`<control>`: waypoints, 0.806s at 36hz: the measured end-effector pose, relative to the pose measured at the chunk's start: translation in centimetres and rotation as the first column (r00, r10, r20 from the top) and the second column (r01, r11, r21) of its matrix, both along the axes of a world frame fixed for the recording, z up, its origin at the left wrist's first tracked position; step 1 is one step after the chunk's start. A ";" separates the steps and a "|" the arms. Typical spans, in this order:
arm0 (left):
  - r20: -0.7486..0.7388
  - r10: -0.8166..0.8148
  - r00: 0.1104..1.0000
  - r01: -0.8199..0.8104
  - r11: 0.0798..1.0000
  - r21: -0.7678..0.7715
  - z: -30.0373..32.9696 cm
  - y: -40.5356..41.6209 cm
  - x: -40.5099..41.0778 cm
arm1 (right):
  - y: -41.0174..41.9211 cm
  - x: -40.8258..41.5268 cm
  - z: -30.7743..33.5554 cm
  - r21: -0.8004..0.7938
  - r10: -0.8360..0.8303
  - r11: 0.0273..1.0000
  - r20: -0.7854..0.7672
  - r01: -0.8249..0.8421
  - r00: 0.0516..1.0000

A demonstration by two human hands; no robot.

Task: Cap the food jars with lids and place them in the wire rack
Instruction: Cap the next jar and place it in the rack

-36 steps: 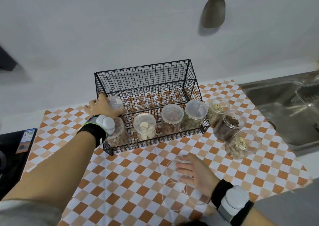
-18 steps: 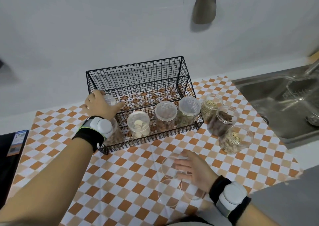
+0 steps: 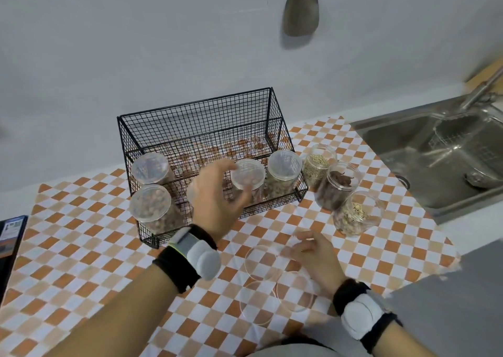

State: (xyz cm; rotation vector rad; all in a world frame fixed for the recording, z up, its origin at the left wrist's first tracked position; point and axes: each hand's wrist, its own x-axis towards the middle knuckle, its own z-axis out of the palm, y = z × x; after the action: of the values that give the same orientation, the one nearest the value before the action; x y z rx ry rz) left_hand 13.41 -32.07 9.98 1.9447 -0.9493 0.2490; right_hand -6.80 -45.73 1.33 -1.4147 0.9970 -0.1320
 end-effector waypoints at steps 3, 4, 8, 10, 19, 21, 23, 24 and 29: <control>0.107 -0.108 0.988 0.109 0.994 -0.001 -1.5 -0.7 -1.6 | -1.2 -1.0 -0.8 -0.172 0.063 0.983 -0.030 -0.068 0.998; 0.138 -0.128 0.982 0.129 0.992 0.002 -2.1 -0.7 -1.9 | -1.5 -1.1 -0.9 -0.226 0.084 0.970 -0.053 -0.094 0.995; 0.137 -0.233 0.963 0.223 0.971 0.084 -4.8 -1.0 -3.5 | -2.8 -2.6 -1.2 -0.453 0.067 0.879 -0.186 -0.147 0.980; 0.126 -0.282 0.951 0.264 0.954 0.141 -5.9 -1.1 -4.3 | -3.5 -3.5 -1.4 -0.541 0.048 0.819 -0.267 -0.192 0.962; 0.053 -0.389 0.920 0.352 0.876 0.331 -9.4 -1.0 -6.6 | -6.3 -6.4 -2.6 -0.658 -0.114 0.718 -0.430 -0.225 0.896; -0.045 -0.372 0.927 0.356 0.837 0.415 -10.2 -0.9 -6.9 | -7.1 -7.0 -3.2 -0.662 -0.152 0.714 -0.466 -0.229 0.872; -0.169 -0.334 0.927 0.372 0.773 0.514 -10.9 -0.9 -7.0 | -7.8 -7.3 -3.7 -0.658 -0.183 0.720 -0.485 -0.219 0.855; -0.206 -0.316 0.926 0.376 0.738 0.560 -11.3 -1.0 -7.0 | -8.0 -7.3 -3.7 -0.653 -0.202 0.731 -0.486 -0.199 0.850; -0.266 -0.207 0.941 0.337 0.601 0.725 -12.6 -1.2 -7.2 | -9.8 -7.3 -4.4 -0.575 -0.259 0.818 -0.405 -0.025 0.877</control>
State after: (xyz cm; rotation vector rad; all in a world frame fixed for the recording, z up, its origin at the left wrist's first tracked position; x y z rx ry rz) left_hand 6.23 -33.32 -2.59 2.4707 -1.3739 -0.5936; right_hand -14.15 -55.53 -3.11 -1.9890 1.5409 -0.1978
